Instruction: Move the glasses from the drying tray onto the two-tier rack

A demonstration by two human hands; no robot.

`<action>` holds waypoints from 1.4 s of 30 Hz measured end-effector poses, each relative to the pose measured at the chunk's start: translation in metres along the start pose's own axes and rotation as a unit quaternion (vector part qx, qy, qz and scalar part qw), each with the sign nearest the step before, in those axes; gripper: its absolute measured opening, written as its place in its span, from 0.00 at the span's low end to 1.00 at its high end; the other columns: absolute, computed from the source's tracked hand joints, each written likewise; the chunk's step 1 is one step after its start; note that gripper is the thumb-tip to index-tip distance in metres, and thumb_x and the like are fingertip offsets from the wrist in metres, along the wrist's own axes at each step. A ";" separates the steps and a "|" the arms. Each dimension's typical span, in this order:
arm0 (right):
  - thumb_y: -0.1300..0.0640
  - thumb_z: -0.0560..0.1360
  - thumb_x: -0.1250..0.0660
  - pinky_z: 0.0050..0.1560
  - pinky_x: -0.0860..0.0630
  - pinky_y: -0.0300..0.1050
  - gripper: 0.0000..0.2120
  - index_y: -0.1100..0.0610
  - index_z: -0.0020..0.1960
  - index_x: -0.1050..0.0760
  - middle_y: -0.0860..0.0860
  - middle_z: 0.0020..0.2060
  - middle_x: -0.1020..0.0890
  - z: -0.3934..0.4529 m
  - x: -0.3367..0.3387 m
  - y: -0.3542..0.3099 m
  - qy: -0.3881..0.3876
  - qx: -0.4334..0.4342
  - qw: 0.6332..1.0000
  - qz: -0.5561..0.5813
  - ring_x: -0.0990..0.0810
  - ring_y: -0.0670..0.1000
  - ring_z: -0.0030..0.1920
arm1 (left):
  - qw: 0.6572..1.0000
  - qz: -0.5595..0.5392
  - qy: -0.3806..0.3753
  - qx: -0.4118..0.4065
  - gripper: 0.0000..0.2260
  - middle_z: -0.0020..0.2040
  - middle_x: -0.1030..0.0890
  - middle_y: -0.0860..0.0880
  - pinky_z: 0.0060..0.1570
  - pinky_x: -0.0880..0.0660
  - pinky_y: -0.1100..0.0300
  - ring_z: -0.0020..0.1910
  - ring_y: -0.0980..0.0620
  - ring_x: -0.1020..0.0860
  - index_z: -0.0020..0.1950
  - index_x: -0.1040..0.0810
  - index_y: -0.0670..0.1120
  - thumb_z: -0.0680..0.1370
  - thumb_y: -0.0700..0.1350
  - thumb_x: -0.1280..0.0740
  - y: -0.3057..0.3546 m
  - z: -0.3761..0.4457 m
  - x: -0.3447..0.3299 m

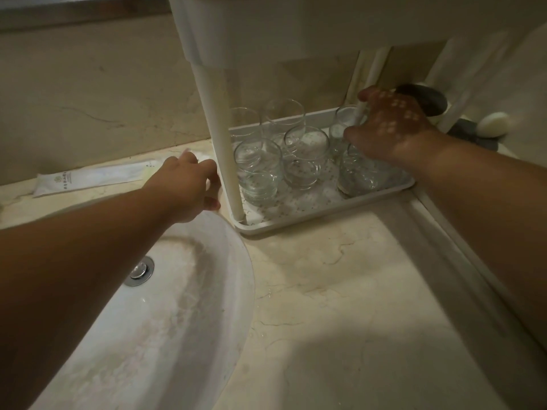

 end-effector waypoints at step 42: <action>0.46 0.75 0.32 0.59 0.36 0.41 0.29 0.48 0.73 0.37 0.52 0.68 0.27 -0.011 -0.003 -0.021 -0.010 0.063 0.998 0.021 0.29 0.56 0.68 | 0.999 -0.032 0.024 -0.001 0.16 0.55 0.27 0.46 0.55 0.28 0.48 0.52 0.45 0.32 0.46 0.31 0.57 0.72 0.52 0.23 -0.001 -0.001 0.001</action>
Point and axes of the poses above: each hand's wrist, its own z-axis towards the middle knuckle, its own x-axis out of the back of the hand, y = z × x, the point moved 9 cm from there along z, towards the middle knuckle
